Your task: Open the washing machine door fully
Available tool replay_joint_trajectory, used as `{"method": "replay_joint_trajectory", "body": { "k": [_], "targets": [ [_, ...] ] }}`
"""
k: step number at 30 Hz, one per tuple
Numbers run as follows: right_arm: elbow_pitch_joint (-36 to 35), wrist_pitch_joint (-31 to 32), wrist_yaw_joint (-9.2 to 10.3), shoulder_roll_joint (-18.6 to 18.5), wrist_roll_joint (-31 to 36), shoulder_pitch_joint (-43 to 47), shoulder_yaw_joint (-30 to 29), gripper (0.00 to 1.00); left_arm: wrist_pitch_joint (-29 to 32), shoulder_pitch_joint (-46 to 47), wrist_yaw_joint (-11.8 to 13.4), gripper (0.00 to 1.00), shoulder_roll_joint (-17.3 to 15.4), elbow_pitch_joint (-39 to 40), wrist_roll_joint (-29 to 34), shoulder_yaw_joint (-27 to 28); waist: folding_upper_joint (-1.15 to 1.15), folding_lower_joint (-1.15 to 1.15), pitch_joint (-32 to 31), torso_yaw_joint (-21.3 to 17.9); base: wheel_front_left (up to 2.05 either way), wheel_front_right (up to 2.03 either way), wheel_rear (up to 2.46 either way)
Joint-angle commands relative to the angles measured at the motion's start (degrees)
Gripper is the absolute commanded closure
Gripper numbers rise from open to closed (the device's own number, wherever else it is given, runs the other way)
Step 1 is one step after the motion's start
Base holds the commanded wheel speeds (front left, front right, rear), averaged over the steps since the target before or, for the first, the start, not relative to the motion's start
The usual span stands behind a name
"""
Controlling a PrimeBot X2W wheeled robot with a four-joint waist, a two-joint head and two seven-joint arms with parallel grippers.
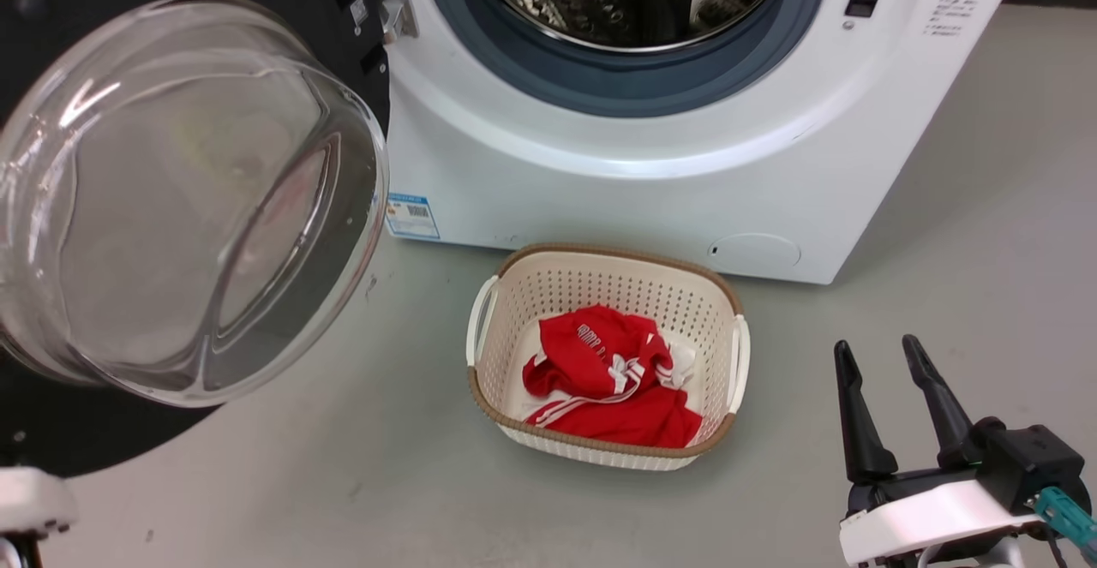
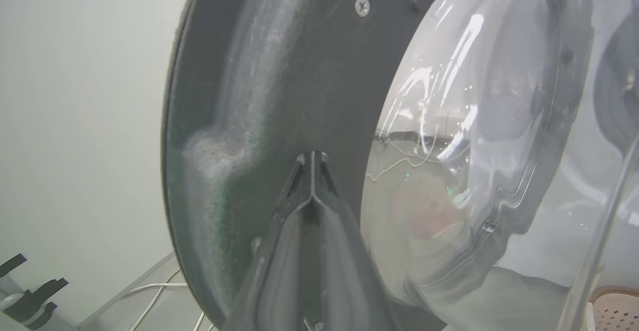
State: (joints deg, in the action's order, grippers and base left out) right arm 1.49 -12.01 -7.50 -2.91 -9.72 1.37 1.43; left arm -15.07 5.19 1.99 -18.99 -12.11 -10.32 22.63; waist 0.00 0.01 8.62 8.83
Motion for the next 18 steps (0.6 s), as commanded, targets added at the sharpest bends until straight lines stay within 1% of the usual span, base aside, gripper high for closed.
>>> {"method": "replay_joint_trajectory", "body": {
  "k": [1, 5, 8, 11, 14, 15, 16, 17, 18],
  "targets": [
    [0.2, -0.27, 0.02, 0.06, -0.41, -0.42, 0.14, 0.0, -0.12, -1.57, -0.23, 1.0, 0.73, 0.67, 0.38, 0.47, 0.0, -0.01, -0.84, -0.46, 0.0, 0.0, 0.0],
    [1.38, -0.84, 0.02, 0.07, -0.93, 0.46, 0.62, 0.0, -0.12, -5.59, -0.51, 1.0, 4.23, 5.06, 1.38, 1.58, 0.0, -0.01, -2.97, -0.96, 0.0, 0.0, 0.0],
    [1.92, -1.03, 0.02, 0.06, -1.16, 0.79, 1.11, 0.0, -0.12, -8.83, -1.3, 1.0, 7.26, 8.25, 1.86, 1.74, 0.0, -0.01, -4.36, -1.35, 0.0, 0.0, 0.0],
    [2.17, -1.27, 0.02, 0.06, -1.11, 1.02, 1.03, 0.0, -0.12, -11.27, -1.95, 1.0, 10.97, 11.46, 2.48, 0.61, 0.0, -0.01, -5.25, -1.49, 0.0, 0.0, 0.0],
    [2.37, -1.49, 0.02, 0.07, -1.12, 1.24, 1.0, 0.0, -0.12, -12.79, -2.54, 1.0, 13.38, 14.24, 3.02, -0.95, 0.0, -0.01, -5.8, -1.65, 0.0, 0.0, 0.0],
    [2.48, -1.46, 0.02, 0.07, -1.1, 1.26, 1.08, 0.0, -0.13, -13.4, -2.66, 0.9, 14.21, 14.8, 3.17, -1.79, 0.0, -0.01, -6.06, -1.74, 0.0, 0.0, 0.0],
    [2.52, -1.49, 0.02, 0.06, -1.12, 1.35, 1.13, 0.0, -0.13, -13.86, -2.68, 0.55, 14.8, 15.39, 3.32, -2.67, 0.0, -0.01, -6.22, -1.83, 0.0, 0.0, 0.0],
    [2.62, -1.5, 0.02, 0.07, -1.08, 1.35, 1.27, 0.0, -0.13, -14.2, -2.58, 0.12, 15.16, 15.94, 3.44, -3.46, 0.0, -0.01, -6.36, -1.98, 0.0, 0.0, 0.0],
    [2.7, -1.52, 0.02, 0.07, -1.02, 1.35, 1.37, 0.0, -0.13, -14.45, -2.36, 0.0, 15.4, 16.36, 3.56, -4.39, 0.0, -0.01, -6.49, -2.11, 0.0, 0.0, 0.0]
  ]
}}
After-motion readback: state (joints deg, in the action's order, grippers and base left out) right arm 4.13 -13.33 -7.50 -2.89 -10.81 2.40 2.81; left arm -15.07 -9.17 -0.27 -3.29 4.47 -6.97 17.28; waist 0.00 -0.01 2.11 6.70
